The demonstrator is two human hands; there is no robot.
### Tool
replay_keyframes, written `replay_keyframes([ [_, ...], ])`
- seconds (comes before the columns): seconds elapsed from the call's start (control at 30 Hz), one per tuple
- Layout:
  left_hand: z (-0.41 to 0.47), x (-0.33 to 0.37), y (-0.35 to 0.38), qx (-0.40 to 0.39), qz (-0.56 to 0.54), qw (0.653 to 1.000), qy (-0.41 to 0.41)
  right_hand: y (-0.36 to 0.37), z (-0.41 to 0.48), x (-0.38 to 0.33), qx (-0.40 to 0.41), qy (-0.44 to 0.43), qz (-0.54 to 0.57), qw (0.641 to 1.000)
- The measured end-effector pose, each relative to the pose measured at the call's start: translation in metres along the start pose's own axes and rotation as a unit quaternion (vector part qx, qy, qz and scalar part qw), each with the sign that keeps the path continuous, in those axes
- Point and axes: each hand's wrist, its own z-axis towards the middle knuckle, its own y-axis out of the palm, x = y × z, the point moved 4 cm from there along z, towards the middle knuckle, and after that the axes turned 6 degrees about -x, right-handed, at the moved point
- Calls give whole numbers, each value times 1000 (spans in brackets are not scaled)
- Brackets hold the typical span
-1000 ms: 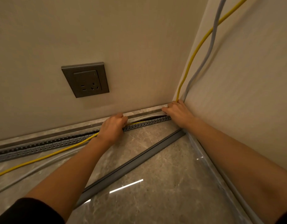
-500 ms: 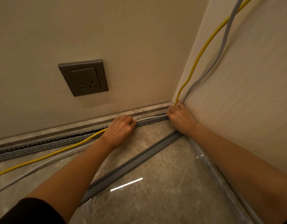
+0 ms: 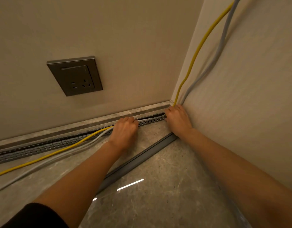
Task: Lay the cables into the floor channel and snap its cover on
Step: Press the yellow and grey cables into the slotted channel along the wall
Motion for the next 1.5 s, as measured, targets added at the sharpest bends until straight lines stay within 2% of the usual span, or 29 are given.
replay_keyframes([
  [0.2,-5,0,3,-32,-52,996,-65,5,-2,-3,46,14,14,999],
  [0.33,-2,6,-7,-61,-12,998,-31,-2,-5,-3,24,19,25,999],
  [0.43,1,4,-3,-102,3,994,-46,-3,1,-3,-24,41,23,999],
  [0.6,11,2,-13,-138,1,989,-56,-5,1,-10,-54,54,54,996],
  [0.77,7,8,-15,-155,-17,986,-52,2,-13,0,-15,36,125,991],
  [0.83,5,5,-15,-162,-23,985,-53,1,-16,6,-9,19,93,995],
  [0.93,6,6,-21,-171,-24,983,-58,-1,-11,11,-54,-6,13,998],
  [1.13,1,6,-15,-158,-57,982,-86,-9,-5,9,-92,35,-81,992],
  [1.3,-8,-2,-16,-122,-195,968,-102,-19,3,-7,-108,76,-37,991],
  [1.37,-10,-12,-20,-97,-224,964,-101,-24,1,-13,-94,71,-28,993],
  [1.5,-29,-37,-26,-74,-193,967,-148,-33,-6,-40,-52,8,-15,998],
])
